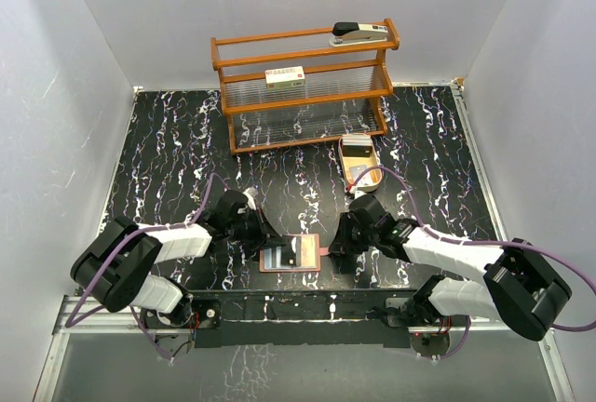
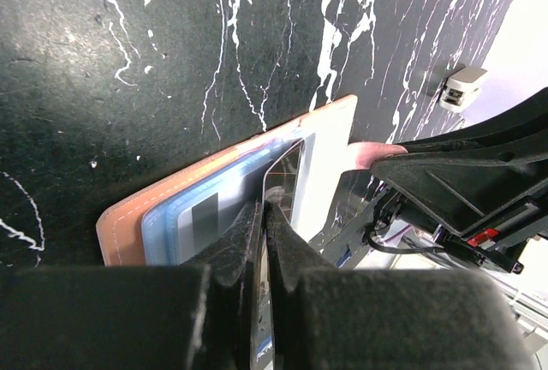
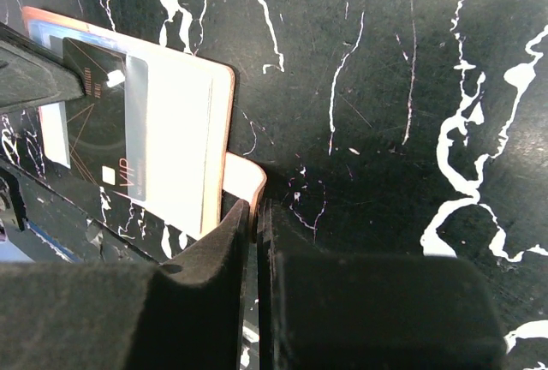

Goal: Put the credit cards into the card holder
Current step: Insert the credit card into the card holder, then turn over the card slot in the card holder.

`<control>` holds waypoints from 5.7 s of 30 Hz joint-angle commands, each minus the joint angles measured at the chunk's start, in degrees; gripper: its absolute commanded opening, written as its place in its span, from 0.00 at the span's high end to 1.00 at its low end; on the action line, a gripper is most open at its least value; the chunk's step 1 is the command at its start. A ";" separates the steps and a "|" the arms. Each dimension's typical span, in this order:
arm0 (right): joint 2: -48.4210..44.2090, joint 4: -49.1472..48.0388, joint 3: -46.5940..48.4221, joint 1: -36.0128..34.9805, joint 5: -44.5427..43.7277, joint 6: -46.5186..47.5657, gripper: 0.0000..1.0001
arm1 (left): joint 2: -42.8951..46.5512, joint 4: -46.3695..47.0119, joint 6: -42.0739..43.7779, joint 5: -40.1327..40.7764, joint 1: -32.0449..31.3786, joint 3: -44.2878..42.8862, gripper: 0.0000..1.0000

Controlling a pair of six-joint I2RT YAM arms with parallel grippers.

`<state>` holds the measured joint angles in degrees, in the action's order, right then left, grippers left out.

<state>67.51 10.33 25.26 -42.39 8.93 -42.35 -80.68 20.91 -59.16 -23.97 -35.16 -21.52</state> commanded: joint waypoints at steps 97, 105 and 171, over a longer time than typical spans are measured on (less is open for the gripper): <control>22.88 -0.98 24.69 -13.59 -4.88 -4.30 0.86 | 20.30 -18.97 -1.12 -2.58 7.56 0.69 0.39; 28.36 2.23 24.78 -14.60 -6.08 -4.70 0.98 | 17.81 -17.68 -0.19 -3.77 7.59 0.60 0.39; 24.73 -4.08 19.13 -15.88 -8.31 -2.94 0.83 | 8.17 -17.55 3.65 0.39 1.39 -7.28 0.88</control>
<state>92.92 4.73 45.19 -57.43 2.85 -46.63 -73.69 7.75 -57.12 -25.45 -32.60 -24.58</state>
